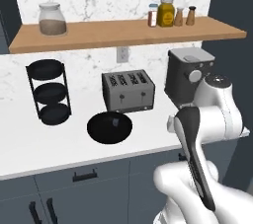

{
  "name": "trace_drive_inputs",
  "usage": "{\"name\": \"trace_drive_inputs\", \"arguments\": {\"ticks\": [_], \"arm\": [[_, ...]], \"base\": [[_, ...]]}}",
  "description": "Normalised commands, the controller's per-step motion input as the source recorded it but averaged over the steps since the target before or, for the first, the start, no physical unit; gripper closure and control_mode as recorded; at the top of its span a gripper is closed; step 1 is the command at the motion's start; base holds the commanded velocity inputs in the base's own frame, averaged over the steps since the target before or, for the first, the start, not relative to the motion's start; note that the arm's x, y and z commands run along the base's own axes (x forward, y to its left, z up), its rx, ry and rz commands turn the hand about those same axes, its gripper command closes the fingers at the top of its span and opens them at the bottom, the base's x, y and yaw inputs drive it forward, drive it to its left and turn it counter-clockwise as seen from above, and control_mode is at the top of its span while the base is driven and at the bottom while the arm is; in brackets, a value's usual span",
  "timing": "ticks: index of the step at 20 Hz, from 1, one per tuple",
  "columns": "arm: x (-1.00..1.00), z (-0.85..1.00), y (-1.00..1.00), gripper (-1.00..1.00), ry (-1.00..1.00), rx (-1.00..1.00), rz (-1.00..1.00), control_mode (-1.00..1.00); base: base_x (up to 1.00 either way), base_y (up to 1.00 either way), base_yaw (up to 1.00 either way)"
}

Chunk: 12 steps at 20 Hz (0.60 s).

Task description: Grab a lemon wedge from the fridge and one ice cube from the ice bowl, and put them in the glass of lemonade.

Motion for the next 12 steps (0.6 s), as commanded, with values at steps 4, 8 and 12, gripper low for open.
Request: {"name": "trace_drive_inputs", "arguments": {"ticks": [4,8,12], "arm": [[0.00,0.00,0.00,-1.00,0.00,0.00,0.00,1.00],[0.00,0.00,0.00,-1.00,0.00,0.00,0.00,1.00],[0.00,0.00,0.00,-1.00,0.00,0.00,0.00,1.00]], "base": [[-0.84,0.05,-0.43],[-0.13,-0.26,-0.46],[0.02,-0.74,-0.60]]}}
